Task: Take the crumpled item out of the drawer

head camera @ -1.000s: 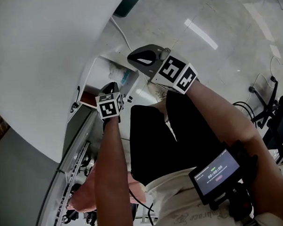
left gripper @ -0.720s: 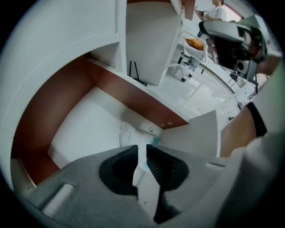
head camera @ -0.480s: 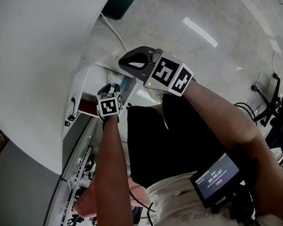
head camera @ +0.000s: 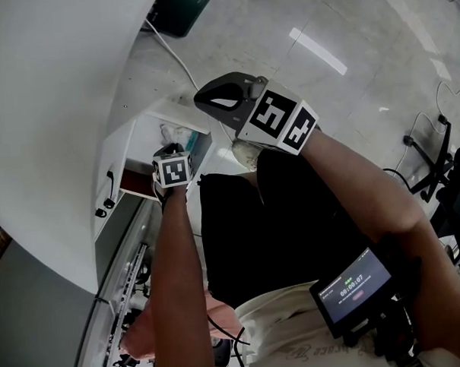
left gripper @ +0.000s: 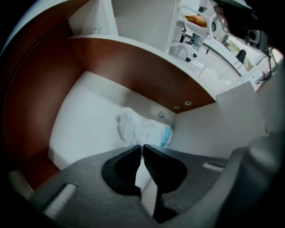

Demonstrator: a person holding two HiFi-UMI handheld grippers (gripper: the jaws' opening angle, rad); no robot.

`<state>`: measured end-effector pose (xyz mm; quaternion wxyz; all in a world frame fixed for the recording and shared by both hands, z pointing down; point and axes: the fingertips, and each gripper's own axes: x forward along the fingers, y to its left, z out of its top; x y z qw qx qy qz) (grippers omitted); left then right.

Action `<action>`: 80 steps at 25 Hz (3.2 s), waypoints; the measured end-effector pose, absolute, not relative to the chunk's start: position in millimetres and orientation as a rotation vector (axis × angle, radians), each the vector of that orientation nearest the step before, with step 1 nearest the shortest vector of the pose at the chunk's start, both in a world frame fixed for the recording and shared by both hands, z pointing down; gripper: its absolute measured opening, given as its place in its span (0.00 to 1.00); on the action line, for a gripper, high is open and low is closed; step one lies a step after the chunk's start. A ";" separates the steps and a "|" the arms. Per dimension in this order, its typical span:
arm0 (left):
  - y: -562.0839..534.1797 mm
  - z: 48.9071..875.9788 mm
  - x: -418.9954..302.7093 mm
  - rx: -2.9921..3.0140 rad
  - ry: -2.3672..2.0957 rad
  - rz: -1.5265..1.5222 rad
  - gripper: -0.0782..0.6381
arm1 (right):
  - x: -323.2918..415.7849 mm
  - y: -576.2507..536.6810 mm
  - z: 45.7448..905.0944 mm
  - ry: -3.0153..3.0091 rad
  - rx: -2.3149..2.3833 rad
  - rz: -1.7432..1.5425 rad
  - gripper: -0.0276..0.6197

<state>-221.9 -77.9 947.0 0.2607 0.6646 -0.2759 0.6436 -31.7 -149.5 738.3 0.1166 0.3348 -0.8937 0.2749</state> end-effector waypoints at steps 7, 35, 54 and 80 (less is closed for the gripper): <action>-80.0 939.0 -215.6 1.857 -0.723 1.719 0.12 | -29.6 -146.7 735.8 -2.603 0.997 0.810 0.05; -57.5 744.7 -185.9 2.040 -0.946 1.314 0.12 | -45.5 -98.9 656.7 -2.496 0.899 0.886 0.05; -25.1 611.6 -172.2 2.115 -1.022 1.110 0.12 | -37.7 -60.7 585.7 -2.457 0.742 0.812 0.06; 26.2 438.7 -249.9 2.098 -1.372 0.746 0.12 | -88.7 -38.2 408.6 -2.539 0.636 0.509 0.06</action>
